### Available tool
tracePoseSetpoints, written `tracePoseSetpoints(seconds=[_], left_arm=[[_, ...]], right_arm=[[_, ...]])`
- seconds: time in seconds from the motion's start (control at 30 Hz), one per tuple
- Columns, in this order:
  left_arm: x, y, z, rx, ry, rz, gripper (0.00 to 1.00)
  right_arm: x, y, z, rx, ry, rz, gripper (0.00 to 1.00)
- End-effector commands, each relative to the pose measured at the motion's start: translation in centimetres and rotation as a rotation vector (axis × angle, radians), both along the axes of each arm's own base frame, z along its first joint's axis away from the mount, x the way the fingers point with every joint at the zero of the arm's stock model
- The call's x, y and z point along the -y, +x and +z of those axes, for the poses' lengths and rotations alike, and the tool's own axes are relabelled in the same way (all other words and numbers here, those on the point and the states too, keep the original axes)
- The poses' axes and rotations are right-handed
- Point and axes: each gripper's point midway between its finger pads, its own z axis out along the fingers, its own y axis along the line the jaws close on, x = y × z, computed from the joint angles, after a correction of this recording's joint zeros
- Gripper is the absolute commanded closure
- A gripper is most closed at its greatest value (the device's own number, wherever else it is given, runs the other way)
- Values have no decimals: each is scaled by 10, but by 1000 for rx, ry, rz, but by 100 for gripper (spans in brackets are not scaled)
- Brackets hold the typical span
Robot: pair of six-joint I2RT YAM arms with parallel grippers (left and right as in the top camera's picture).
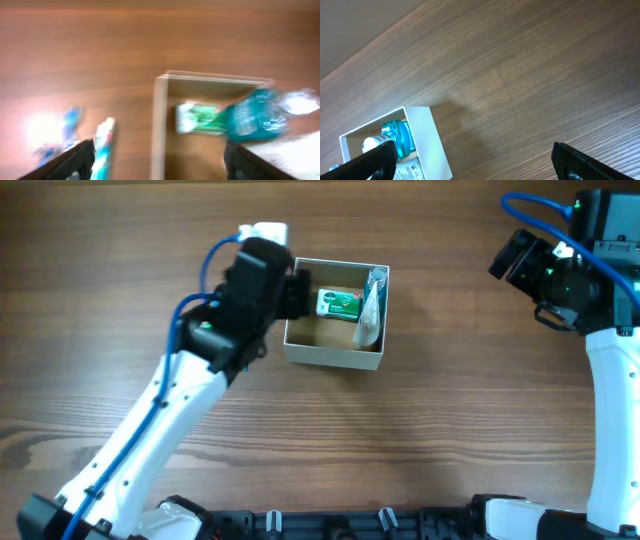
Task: Pack container
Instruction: 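Move the left gripper to the blue razor and grasp it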
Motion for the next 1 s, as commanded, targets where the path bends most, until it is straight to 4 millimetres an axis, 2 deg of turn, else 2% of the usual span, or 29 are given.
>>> tracePoseSetpoints(seconds=[0.0,0.03,0.13,0.3,0.37,0.5,0.6,0.73,0.87,0.97], left_arm=[[-73,-3,-42,-170,95,207,16],[-89,-7,-62,-261,75,251,17],[-118,-12,-99,-411,54,314,20],[-164,-15,-144,-557,94,386,17],[-173,-17,-160,-608,116,354,17],[-179,-27,-191,-722,148,260,21],[-183,-32,-205,-773,152,259,22],[-187,-29,-217,-780,150,265,23],[-175,-28,-230,-802,126,149,32],[-174,-28,-237,-816,127,136,44]], right_arm=[[0,3,-1,-2,5,-1,0],[0,3,-1,-2,5,-1,0],[0,3,-1,-2,5,-1,0],[0,3,-1,-2,5,-1,0],[0,3,-1,-2,5,-1,0],[0,3,-1,-2,5,0,0],[0,3,-1,-2,5,0,0],[0,3,-1,-2,5,-1,0],[0,3,-1,-2,5,-1,0],[0,3,-1,-2,5,-1,0]])
